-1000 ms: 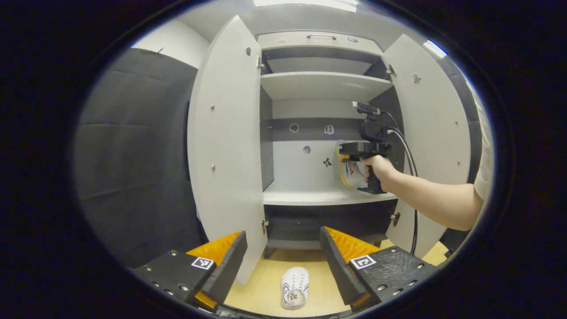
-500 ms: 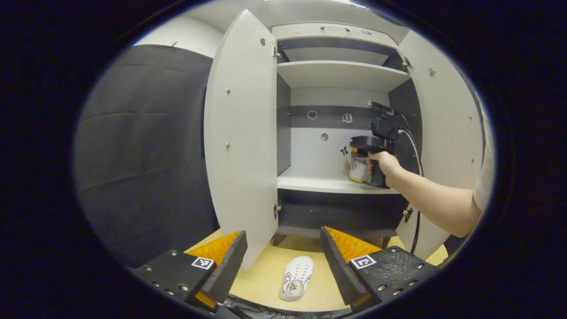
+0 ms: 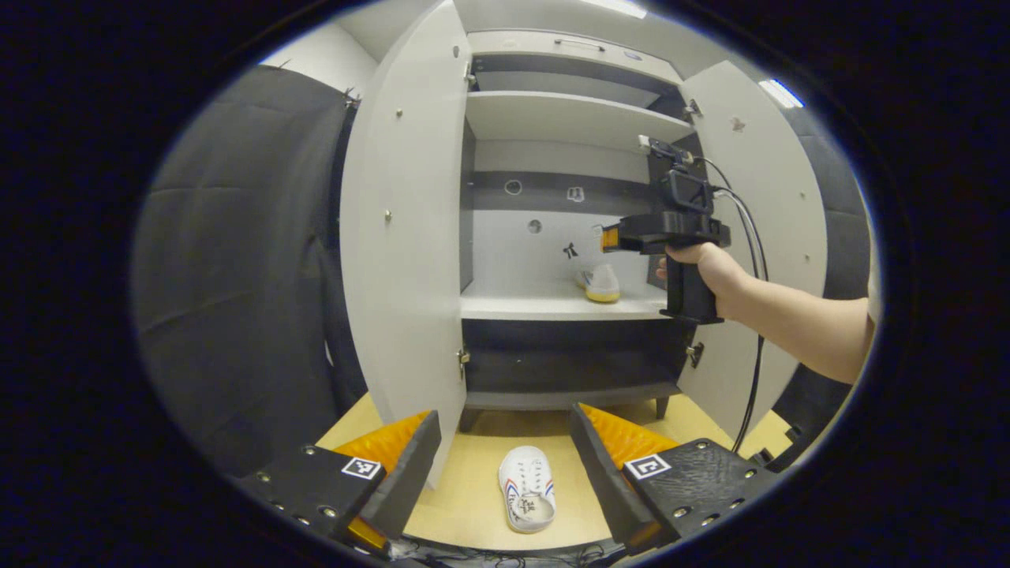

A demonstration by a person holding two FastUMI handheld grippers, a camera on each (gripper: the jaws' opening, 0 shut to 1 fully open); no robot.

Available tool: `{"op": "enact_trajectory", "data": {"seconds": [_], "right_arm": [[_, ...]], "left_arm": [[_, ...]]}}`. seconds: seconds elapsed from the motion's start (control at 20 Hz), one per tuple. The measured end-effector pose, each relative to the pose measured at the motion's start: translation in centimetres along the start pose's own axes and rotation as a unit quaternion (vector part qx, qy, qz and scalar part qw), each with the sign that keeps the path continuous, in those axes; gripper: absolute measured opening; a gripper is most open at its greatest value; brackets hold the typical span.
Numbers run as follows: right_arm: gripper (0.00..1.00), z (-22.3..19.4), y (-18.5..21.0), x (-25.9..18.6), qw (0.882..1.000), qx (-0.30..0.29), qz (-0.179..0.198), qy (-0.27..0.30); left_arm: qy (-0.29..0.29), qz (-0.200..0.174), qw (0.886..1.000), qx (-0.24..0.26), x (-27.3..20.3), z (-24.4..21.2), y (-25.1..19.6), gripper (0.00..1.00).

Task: Grab one shoe with the right hand and put it into the shoe cabinet, grab the other shoe with the left hand and put it into the shoe cabinet; then close the right door with the right hand and the left door with the left hand.

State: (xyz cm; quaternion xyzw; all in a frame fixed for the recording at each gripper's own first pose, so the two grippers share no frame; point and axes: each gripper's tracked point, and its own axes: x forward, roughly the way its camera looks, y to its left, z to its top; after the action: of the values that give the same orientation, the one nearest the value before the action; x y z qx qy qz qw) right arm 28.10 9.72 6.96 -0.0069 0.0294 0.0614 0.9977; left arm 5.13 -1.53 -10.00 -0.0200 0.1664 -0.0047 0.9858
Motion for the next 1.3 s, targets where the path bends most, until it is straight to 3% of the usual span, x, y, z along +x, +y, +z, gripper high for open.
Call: {"op": "enact_trajectory", "data": {"seconds": [0.2, 0.45, 0.7, 0.85, 0.9, 1.15, 1.3], "right_arm": [[0.98, -2.5, -1.0, -7.1, 0.999, 0.002, -0.035, -0.006], [0.98, -8.7, -2.4, -15.1, 0.996, 0.0, -0.082, 0.033], [0.98, -14.8, -4.9, -23.0, 0.987, 0.001, -0.126, 0.099], [0.94, -17.7, -8.3, -28.5, 0.977, 0.015, -0.169, 0.13], [0.99, -18.4, -9.9, -30.3, 0.972, 0.016, -0.189, 0.137], [0.99, -20.5, -17.5, -36.8, 0.948, 0.018, -0.27, 0.168], [0.99, -20.5, -21.6, -37.9, 0.94, 0.018, -0.298, 0.163]], "left_arm": [[0.021, -0.065, 0.997, 0.029, 0.9, -3.4, 0.1, 0.95], [0.075, -0.111, 0.991, 0.03, 3.0, -9.8, -1.0, 0.95], [0.138, -0.108, 0.983, 0.055, 5.5, -18.6, -1.9, 0.95], [0.181, -0.098, 0.978, 0.04, 7.3, -23.0, -2.1, 0.96], [0.193, -0.092, 0.976, 0.033, 7.8, -24.3, -1.9, 0.96], [0.237, -0.057, 0.969, 0.031, 10.8, -27.7, -0.5, 0.96], [0.261, -0.041, 0.964, 0.013, 11.8, -28.9, -0.1, 0.96]]}}
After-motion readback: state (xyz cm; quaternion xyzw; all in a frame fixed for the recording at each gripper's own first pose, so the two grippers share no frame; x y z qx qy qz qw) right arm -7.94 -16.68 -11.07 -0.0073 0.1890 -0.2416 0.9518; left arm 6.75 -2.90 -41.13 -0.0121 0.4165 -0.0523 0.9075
